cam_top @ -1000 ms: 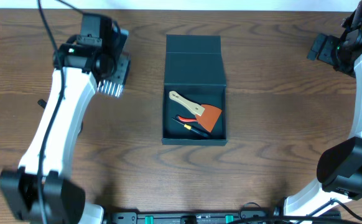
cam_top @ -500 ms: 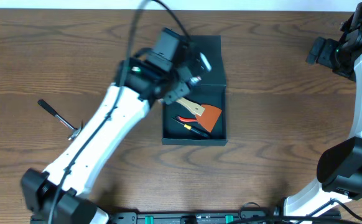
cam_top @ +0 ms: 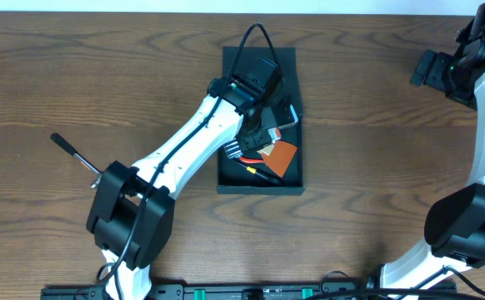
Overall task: Pack container
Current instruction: 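Carry the screwdriver case into the black box and release it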
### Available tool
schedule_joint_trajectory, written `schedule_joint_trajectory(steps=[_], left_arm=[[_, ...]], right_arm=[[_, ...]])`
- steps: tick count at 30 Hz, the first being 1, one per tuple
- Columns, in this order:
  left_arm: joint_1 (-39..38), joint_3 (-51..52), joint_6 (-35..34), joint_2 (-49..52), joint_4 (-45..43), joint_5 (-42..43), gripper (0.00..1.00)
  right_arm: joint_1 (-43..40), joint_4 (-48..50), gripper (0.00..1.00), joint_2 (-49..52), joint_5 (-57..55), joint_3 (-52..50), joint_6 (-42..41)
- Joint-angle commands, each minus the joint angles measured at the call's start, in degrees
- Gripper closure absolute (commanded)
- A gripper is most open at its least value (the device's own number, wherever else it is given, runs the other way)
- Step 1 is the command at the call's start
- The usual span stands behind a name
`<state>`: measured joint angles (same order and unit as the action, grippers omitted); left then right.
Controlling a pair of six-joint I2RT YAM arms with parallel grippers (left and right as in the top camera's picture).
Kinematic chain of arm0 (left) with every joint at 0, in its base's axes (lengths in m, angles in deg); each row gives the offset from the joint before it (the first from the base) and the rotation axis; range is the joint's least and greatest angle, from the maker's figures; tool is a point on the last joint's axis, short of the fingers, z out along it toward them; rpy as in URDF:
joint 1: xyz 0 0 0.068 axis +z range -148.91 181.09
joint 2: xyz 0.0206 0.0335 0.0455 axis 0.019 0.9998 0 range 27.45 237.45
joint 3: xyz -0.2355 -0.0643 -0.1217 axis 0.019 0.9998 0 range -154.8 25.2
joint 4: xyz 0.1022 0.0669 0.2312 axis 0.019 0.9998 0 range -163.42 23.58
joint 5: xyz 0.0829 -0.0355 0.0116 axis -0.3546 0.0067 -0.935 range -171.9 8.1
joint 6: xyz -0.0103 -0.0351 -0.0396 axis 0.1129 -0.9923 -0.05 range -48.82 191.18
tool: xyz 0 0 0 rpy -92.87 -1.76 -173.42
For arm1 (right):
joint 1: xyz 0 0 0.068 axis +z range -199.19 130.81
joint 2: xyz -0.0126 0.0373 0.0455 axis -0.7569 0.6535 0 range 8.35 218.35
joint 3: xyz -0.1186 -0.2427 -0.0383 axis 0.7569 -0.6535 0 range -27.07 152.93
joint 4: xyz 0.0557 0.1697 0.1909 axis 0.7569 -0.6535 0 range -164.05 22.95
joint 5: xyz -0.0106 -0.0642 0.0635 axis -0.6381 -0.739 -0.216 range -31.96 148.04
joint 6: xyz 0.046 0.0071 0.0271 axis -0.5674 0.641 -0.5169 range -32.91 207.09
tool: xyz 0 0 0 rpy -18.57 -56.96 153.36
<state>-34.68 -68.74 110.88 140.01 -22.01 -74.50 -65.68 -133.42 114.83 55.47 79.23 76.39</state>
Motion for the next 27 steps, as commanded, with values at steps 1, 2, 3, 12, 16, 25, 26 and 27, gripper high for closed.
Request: schedule_joint_trajectory(steps=[1,2,3,12,16,25,26,27], left_arm=[[-0.22,-0.15,0.74,0.70,0.13,1.42,0.94],[-0.22,-0.15,0.74,0.92,0.11,1.42,0.94],[-0.22,-0.15,0.74,0.96,0.11,1.42,0.94],[-0.22,-0.15,-0.98,1.27,0.66,1.42,0.27],[-0.20,-0.15,-0.98,1.25,1.25,1.38,0.16],[-0.20,-0.17,-0.98,0.50,3.04,-0.15,0.15],[-0.20,-0.17,-1.03,0.00,3.48,-0.94,0.15],[-0.20,-0.17,-1.25,-0.66,3.85,-2.12,0.15]], right_arm=[[-0.35,-0.07,0.01,0.52,-0.22,-0.35,0.11],[-0.35,-0.07,0.01,0.52,-0.22,-0.35,0.11],[-0.35,-0.07,0.01,0.52,-0.24,-0.35,0.11],[-0.35,-0.09,0.01,0.52,-0.22,-0.35,0.50],[-0.35,-0.09,0.01,0.52,-0.22,-0.35,0.52],[-0.35,-0.11,0.01,0.52,-0.24,-0.35,1.38],[-0.35,-0.09,0.01,0.52,-0.24,-0.35,1.60],[-0.35,-0.09,0.01,0.52,-0.26,-0.35,1.60]])
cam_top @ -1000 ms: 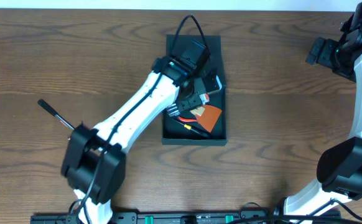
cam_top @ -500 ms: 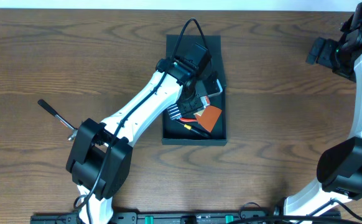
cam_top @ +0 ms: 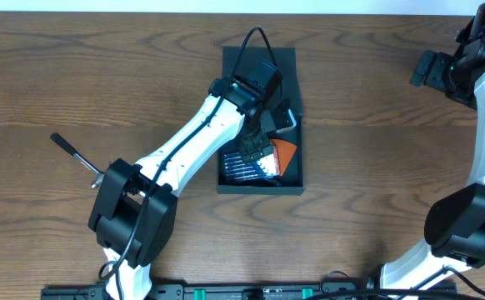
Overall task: Pack container
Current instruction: 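Carry the screwdriver case into the black box and release it, then move the left gripper over the silver hammer on the table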
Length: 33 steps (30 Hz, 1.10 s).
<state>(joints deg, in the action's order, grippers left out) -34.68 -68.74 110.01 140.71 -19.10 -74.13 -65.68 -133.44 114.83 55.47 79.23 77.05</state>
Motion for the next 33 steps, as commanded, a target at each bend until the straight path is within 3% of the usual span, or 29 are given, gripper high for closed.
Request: schedule_joint_trajectory(steps=[1,6,10,17,25,33], left_arm=[[-0.15,-0.17,-1.46,-2.40,1.11,-4.52,0.15],[1.64,-0.20,-9.20,-10.97,1.44,-17.99,0.02],[7.58,-0.24,-15.12,-20.24,2.62,-22.43,0.02],[30.10,-0.22,-31.87,-30.29,2.78,-22.40,0.02],[50.38,-0.04,-56.30,-26.23,4.57,-22.40,0.02],[58.14,-0.04,-66.90,-12.85,4.28,-18.23,0.02]], right_arm=[[-0.37,-0.07,0.01,0.52,-0.24,-0.35,0.94],[-0.35,-0.02,0.01,0.52,-0.26,-0.35,0.94],[-0.35,0.00,0.01,0.52,-0.24,-0.35,1.38],[-0.35,-0.04,0.01,0.52,-0.24,-0.35,1.99],[-0.35,-0.11,0.01,0.52,-0.20,-0.35,1.99],[-0.35,-1.55,0.01,0.52,-0.24,-0.35,2.01]])
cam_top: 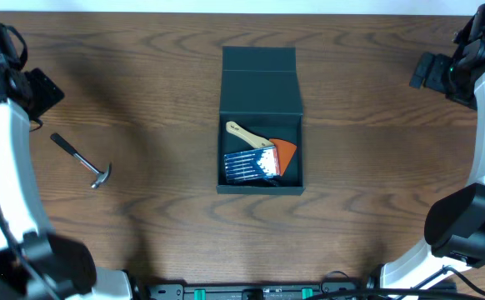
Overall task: Pack container
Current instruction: 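Move the left gripper over the silver hammer on the table, then close the left gripper on the hammer's handle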
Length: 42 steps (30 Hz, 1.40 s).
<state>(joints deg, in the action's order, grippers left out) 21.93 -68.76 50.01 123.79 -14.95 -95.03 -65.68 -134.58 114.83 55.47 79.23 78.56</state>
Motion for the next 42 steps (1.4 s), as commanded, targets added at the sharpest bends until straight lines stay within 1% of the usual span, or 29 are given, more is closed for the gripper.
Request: schedule_joint_trajectory(steps=[1,3,7,13,17,20,24,26,31,32,35,38,40,42], left_arm=[[1.95,-0.02,-7.56,5.57,-0.07,3.50,0.02],[2.40,-0.02,-7.69,8.72,-0.72,5.49,0.01],[2.32,-0.02,-8.28,13.35,-0.85,6.29,0.02],[2.34,1.16,-13.22,18.01,-0.42,6.38,0.02],[1.97,3.98,-13.20,18.88,-1.01,7.67,0.02],[1.33,6.38,-9.70,18.88,-2.56,8.70,0.02],[-0.20,7.76,-0.61,18.88,-5.01,8.66,0.01],[-1.11,7.76,6.08,18.75,-6.34,8.68,0.01],[-4.00,7.76,26.91,17.99,-7.02,8.68,0.01],[-4.76,7.76,32.44,17.99,-6.32,8.79,0.02],[-6.29,7.76,45.24,17.99,-2.95,10.80,0.01],[-7.06,7.76,51.76,17.99,0.37,10.80,0.01],[-7.06,7.76,53.55,17.99,2.40,10.80,0.02],[-7.04,7.76,53.53,17.94,4.37,10.88,0.01]], right_arm=[[-0.35,-0.59,0.01,0.52,-0.22,-0.35,0.81],[-0.35,-0.90,0.01,0.52,-0.24,-0.35,1.55],[-0.35,-1.29,0.01,0.52,-0.24,-0.35,1.81],[-0.35,-1.97,0.01,0.52,-0.24,-0.35,1.79],[-0.35,-2.21,0.01,0.52,-0.24,-0.35,1.79],[-0.35,-2.21,0.01,0.52,-0.24,-0.35,1.79],[-0.35,-2.25,0.01,0.52,-0.24,-0.35,1.79],[-0.35,-2.40,0.01,0.52,-0.24,-0.35,1.79],[-0.35,-2.56,0.01,0.52,-0.24,-0.35,1.97],[-0.35,-2.54,0.01,0.52,-0.24,-0.35,1.97],[-0.35,-2.38,0.01,0.52,-0.26,-0.35,1.97],[-0.35,-2.21,0.01,0.52,-0.28,-0.35,2.10],[-0.35,-2.08,0.01,0.52,-0.48,-0.35,2.67],[-0.37,-1.92,0.01,0.52,-1.05,-0.35,2.93]])
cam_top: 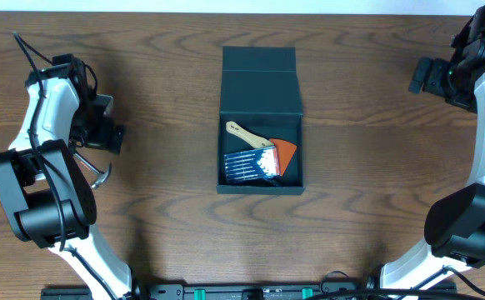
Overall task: Pack container
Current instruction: 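Close the left gripper on the hammer's handle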
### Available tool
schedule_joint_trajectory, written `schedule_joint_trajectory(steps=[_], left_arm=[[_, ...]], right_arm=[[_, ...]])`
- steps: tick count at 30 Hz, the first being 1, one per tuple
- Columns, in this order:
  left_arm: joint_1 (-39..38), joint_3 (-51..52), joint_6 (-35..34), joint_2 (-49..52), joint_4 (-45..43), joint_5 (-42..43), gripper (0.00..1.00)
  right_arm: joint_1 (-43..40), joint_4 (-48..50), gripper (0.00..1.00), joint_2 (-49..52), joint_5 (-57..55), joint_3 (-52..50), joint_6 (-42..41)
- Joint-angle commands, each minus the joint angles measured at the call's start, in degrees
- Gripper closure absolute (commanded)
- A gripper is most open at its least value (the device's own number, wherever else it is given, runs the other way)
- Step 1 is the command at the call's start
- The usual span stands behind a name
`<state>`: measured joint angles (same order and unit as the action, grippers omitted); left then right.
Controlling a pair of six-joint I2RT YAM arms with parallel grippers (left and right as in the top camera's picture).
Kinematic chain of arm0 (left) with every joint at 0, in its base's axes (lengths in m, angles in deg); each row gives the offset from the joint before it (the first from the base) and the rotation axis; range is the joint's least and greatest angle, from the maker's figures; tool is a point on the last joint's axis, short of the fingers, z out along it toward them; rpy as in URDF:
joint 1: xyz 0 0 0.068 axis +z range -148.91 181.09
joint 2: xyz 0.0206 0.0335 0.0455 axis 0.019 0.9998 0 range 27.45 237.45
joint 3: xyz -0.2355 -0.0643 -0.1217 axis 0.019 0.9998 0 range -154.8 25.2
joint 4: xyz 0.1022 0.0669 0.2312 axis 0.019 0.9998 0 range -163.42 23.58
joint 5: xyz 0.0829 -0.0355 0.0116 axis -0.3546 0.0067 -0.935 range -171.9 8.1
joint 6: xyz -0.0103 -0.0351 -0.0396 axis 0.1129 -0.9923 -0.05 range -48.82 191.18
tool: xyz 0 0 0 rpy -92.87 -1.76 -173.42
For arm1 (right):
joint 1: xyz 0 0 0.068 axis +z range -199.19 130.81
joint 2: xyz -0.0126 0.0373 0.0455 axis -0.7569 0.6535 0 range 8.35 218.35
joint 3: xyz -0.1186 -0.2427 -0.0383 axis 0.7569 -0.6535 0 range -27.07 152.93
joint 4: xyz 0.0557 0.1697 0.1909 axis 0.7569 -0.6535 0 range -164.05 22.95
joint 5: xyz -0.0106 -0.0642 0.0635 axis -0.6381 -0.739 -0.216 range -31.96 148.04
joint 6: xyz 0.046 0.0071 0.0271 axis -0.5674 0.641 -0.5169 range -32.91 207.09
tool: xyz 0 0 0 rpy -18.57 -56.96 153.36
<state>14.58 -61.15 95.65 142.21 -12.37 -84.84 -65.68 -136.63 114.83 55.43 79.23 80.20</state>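
Note:
A dark open box [260, 185] sits mid-table with its lid [260, 79] folded back. Inside lie a wooden-handled brush [263, 143] with orange bristles and a blue pack of tools [247, 165]. A small hammer lies at the left; only its metal head [101, 176] shows. My left gripper [107, 135] hangs over the hammer's handle and hides it. How its fingers stand is unclear from above. My right gripper [422, 75] is raised at the far right, away from everything, its fingers unreadable.
The left arm's white links [47, 100] stand along the table's left edge. The right arm's base [463, 225] fills the lower right corner. Bare wooden table [167, 100] lies between the hammer and the box.
My left arm has swung in from the far left edge; its gripper now sits over the hammer's handle, which showed fully before. The box, its contents and the right arm are unchanged.
My left gripper was first down inside the box over the brush. Then the blue tool pack lay in the box beneath it. After that the arm was drawn back to the far left, leaving pack and brush in the box. Now the gripper hovers over the hammer.

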Motion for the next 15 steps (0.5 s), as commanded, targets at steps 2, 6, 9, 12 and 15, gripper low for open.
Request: schedule_joint_trajectory(steps=[2,6,9,12,15], left_arm=[[0.28,0.15,7.91,-0.52,4.22,1.64,0.01],[0.28,0.15,8.48,-1.09,8.26,5.88,0.02],[0.28,0.15,9.05,-1.95,10.58,7.34,0.01],[0.31,0.15,8.92,-2.95,11.76,7.48,0.01],[0.33,0.17,7.87,-3.78,12.02,7.48,0.01]], right_arm=[[-0.35,0.31,0.01,0.52,-1.27,-0.35,1.42],[-0.35,1.31,0.01,0.52,-1.27,-0.35,1.42],[-0.35,2.64,0.01,0.52,-1.29,-0.35,1.42],[-0.35,3.91,0.01,0.52,-1.27,-0.35,1.42],[-0.37,4.72,0.01,0.52,-1.29,-0.35,1.44]])
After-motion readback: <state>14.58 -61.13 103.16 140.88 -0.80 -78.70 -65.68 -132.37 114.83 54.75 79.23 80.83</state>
